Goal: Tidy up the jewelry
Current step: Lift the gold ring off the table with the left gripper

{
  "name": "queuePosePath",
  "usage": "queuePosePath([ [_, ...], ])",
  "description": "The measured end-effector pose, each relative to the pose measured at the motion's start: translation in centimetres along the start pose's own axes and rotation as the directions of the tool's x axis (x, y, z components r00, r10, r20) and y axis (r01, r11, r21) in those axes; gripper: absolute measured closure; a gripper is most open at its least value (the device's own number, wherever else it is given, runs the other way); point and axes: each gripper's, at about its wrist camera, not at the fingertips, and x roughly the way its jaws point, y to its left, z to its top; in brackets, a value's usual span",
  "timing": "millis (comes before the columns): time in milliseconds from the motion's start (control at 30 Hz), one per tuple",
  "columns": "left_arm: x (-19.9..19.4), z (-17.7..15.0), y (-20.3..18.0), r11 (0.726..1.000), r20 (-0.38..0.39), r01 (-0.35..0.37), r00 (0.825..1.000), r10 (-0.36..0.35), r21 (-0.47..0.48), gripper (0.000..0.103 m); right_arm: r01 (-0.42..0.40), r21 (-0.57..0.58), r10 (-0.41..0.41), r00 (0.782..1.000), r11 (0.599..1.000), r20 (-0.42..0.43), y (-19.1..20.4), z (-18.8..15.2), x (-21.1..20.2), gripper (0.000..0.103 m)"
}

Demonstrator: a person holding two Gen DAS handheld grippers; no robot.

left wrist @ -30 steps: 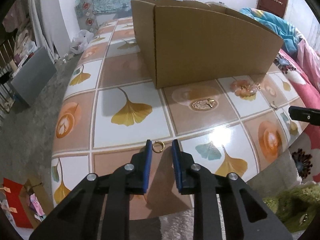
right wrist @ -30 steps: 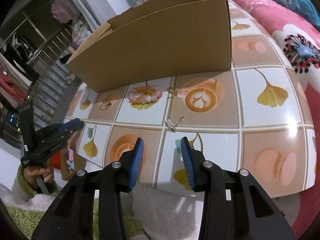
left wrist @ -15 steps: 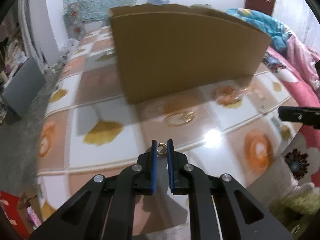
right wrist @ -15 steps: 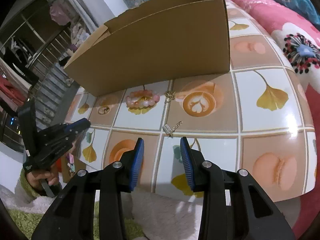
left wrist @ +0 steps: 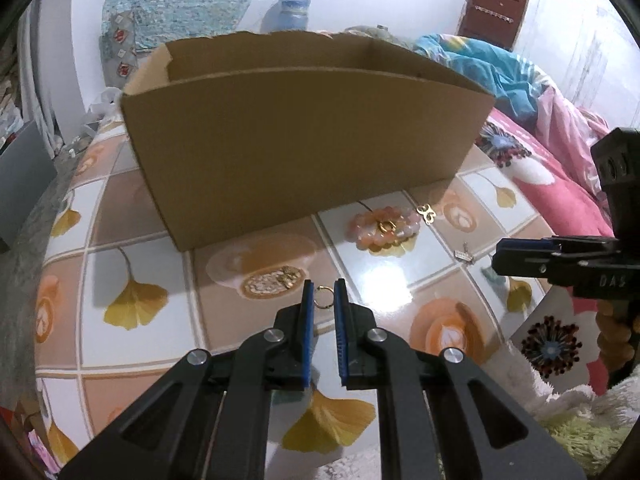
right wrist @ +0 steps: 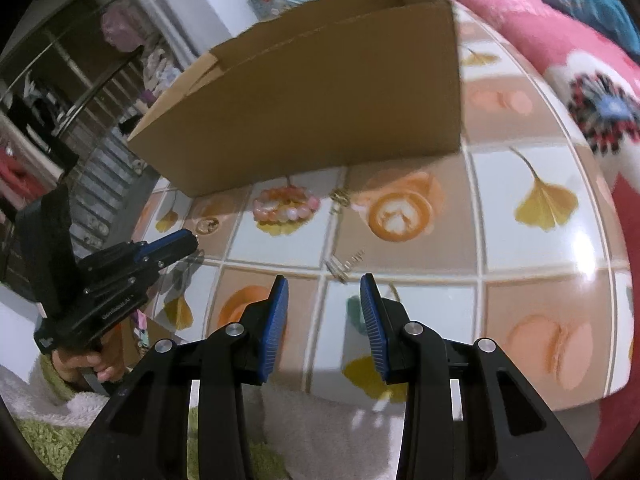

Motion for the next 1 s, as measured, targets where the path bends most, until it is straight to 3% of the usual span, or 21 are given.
queuePosePath([
  [200, -1.6, 0.2, 2.3, 0.997, 0.025, -0.053, 0.998, 0.054, -0.059, 0.094, -0.017, -0.214, 0.028, 0.998, 0.977, 0.049, 5.1, 1.5, 2.0, 0.068],
  [533, -2.7, -0.1, 5.5, 0.987, 0.030, -0.094, 0.995, 0.098, -0.130, 0.094, -0.019, -0.441, 0.035, 0.999, 0.897, 0.029, 10.9, 2.3, 7.4, 0.080],
  [633, -2.6, -0.1, 6.0, 0.986, 0.028, -0.089, 0.995, 0.093, -0.139, 0.094, -0.014, -0.477, 0.024, 1.000, 0.879, 0.015, 11.3, 2.6, 8.3, 0.084],
  [1000, -1.9, -0.1, 7.3, 0.984, 0.020, -0.064, 0.998, 0.068, -0.163, 0.094, 0.015, -0.564, -0.012, 1.000, 0.826, 0.009, 12.2, 3.1, 9.1, 0.085],
])
